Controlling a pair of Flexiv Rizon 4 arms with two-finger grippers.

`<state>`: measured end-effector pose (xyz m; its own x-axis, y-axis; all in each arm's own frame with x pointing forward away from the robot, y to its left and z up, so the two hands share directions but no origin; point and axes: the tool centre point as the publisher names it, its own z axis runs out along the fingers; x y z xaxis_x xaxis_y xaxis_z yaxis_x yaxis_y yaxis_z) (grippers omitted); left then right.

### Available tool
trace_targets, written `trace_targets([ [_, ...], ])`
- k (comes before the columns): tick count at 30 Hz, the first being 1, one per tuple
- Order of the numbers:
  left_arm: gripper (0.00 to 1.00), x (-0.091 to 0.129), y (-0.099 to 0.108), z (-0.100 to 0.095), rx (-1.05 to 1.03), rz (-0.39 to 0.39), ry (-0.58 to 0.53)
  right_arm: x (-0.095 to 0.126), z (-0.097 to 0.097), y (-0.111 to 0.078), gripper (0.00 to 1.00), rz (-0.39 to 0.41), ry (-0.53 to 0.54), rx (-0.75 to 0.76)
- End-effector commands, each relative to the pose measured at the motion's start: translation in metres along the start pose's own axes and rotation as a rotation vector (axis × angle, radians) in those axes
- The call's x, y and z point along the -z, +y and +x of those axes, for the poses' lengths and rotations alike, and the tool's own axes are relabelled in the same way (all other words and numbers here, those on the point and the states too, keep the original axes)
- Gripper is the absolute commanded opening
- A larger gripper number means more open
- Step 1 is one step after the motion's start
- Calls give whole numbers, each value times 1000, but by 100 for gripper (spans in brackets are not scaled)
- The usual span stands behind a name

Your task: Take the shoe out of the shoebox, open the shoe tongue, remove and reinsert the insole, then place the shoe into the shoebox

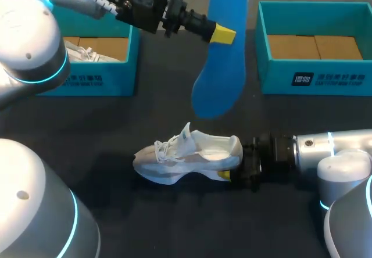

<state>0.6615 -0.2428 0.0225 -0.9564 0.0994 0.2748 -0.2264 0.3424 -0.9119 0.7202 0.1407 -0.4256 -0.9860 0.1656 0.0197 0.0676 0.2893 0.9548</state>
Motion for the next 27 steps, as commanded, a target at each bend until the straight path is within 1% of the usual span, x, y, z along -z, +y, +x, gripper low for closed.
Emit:
trace_targets([
  [1, 0, 0, 2, 3, 0, 2, -14, -2, 0, 1, 0, 6, 1, -1],
  [2, 0, 0, 2, 3, 0, 2, -14, -2, 0, 1, 0, 6, 1, -1],
  [3, 0, -1, 0, 7, 22, 22, 26, -2, 0, 1, 0, 6, 1, -1],
  [5, 0, -2, -3, 11, 40, 16, 54, -2, 0, 1, 0, 6, 1, -1],
  [7, 0, -1, -15, 18, 78, 15, 93, -2, 0, 1, 0, 6, 1, -1],
  [8, 0, 0, -16, 19, 83, 18, 98, -2, 0, 1, 0, 6, 1, -1],
  [10, 0, 4, -27, 25, 132, 4, 126, -2, 0, 1, 0, 6, 1, -1],
  [11, 0, 5, -29, 26, 132, 5, 122, -2, 0, 1, 0, 6, 1, -1],
  [13, 0, 8, -39, 37, 144, -10, 103, -2, 0, 1, 0, 6, 1, -1],
  [14, 0, 8, -40, 39, 145, -13, 97, -2, 0, 1, 0, 6, 1, -1],
  [15, 0, 9, -46, 46, 139, -16, 64, -2, 0, 1, 0, 6, 1, -1],
  [22, 0, 5, -66, 79, 164, -4, 84, -2, 0, 1, 0, 6, 1, -1],
  [27, 0, 5, -73, 98, 179, 4, 108, -2, 0, 1, 0, 6, 1, -1],
])
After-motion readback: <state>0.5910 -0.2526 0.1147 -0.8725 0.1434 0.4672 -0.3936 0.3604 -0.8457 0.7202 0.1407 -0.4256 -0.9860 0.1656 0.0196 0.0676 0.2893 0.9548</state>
